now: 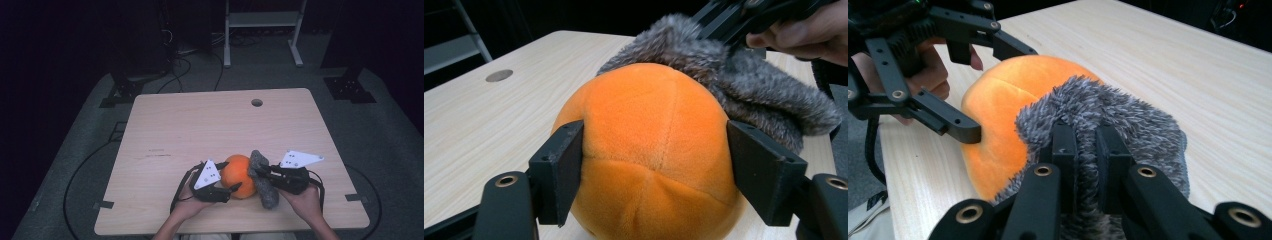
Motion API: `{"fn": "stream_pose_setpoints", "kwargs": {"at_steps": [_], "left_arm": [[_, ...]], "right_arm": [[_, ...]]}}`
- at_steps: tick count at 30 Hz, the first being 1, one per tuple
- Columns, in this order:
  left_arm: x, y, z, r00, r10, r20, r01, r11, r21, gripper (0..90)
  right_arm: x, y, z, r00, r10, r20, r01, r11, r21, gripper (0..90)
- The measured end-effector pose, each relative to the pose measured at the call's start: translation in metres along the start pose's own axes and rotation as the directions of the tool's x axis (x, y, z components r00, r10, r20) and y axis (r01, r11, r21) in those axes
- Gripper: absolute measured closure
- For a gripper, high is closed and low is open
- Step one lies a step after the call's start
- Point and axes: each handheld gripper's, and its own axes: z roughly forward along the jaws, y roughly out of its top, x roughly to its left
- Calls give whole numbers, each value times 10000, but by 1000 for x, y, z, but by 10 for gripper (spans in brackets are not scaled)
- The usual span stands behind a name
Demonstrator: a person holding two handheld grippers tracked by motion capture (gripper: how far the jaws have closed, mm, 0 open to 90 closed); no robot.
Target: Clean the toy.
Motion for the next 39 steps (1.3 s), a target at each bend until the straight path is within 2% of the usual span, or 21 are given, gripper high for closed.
{"fn": "stream_pose_setpoints", "kwargs": {"at_steps": [4, 7, 10, 12, 16, 17, 18, 19, 20, 21, 22, 24, 25, 27, 28, 30, 32, 34, 35, 37, 39], "left_arm": [[-11, 4, 4, 9974, 715, -132, -716, 9974, -85, 293], [-17, 3, 5, 9922, 1221, -244, -1217, 9924, 176, 307], [-15, 2, 4, 9944, 1031, -216, -1027, 9945, 182, 318], [-15, 1, 4, 9945, 1043, -135, -1042, 9945, 130, 326], [-13, 1, 4, 9947, 1029, -38, -1029, 9945, 192, 323], [-8, 2, 3, 9987, 446, 259, -449, 9989, 117, 283], [-3, 3, 2, 9981, -247, 566, 251, 9997, -59, 222], [3, 3, 1, 9913, -1003, 851, 1030, 9943, -280, 198], [3, 3, 1, 9913, -1003, 851, 1030, 9943, -280, 211], [10, 0, -2, 9882, -1326, 760, 1344, 9907, -191, 257], [11, -2, -2, 9919, -1093, 648, 1099, 9939, -57, 284], [11, -2, -3, 9923, -1056, 647, 1057, 9944, 17, 300], [9, -3, -3, 9963, -763, 387, 754, 9969, 243, 311], [11, -5, -4, 9970, -694, 341, 682, 9971, 348, 327], [12, -6, -5, 9971, -710, 260, 700, 9968, 399, 328], [16, -6, -5, 9950, -989, 142, 982, 9944, 389, 302], [25, -6, -7, 9745, -2176, 547, 2175, 9760, 66, 220], [30, -8, -7, 9599, -2690, 796, 2706, 9626, -102, 201], [31, -8, -7, 9597, -2693, 802, 2702, 9628, -2, 208], [30, -11, -7, 9713, -2315, 541, 2306, 9728, 225, 244], [29, -14, -9, 9798, -1962, 373, 1946, 9799, 440, 280]], "right_arm": [[19, 14, 1, 9928, -444, -1112, 377, 9974, -609, 807], [29, 17, 11, 9879, -1066, -1130, 1042, 9942, -272, 808], [22, 14, 10, 9923, -756, -985, 732, 9969, -277, 809], [9, 11, 5, 9987, -234, -447, 217, 9990, -392, 810], [-1, 6, 5, 9984, 276, -491, -296, 9987, -406, 810], [2, 6, 8, 9988, 181, -450, -198, 9991, -375, 810], [4, 6, 10, 9989, 139, -442, -154, 9992, -358, 810], [7, 7, 12, 9984, 85, -558, -106, 9993, -365, 810], [7, 7, 12, 9984, 85, -558, -106, 9993, -365, 810], [11, 7, 16, 9958, 88, -911, -123, 9992, -377, 810], [13, 7, 17, 9960, -53, -889, 22, 9994, -351, 810], [13, 7, 17, 9968, -195, -770, 175, 9995, -263, 811], [9, 7, 15, 9990, -99, -437, 92, 9998, -164, 810], [-1, 4, 14, 9996, 70, 288, -73, 9999, 81, 810], [-6, 2, 15, 9990, 435, 72, -436, 9990, 135, 810], [-7, -1, 18, 9978, 639, -184, -638, 9979, 83, 810], [-1, -3, 23, 9986, 489, -186, -487, 9988, 100, 810], [5, -1, 25, 9987, 378, -352, -376, 9993, 57, 810], [10, 0, 26, 9986, 189, -500, -187, 9998, 41, 810], [19, 1, 29, 9984, -277, -501, 284, 9995, 121, 810], [19, -2, 31, 9977, -297, -611, 312, 9992, 244, 811]]}}
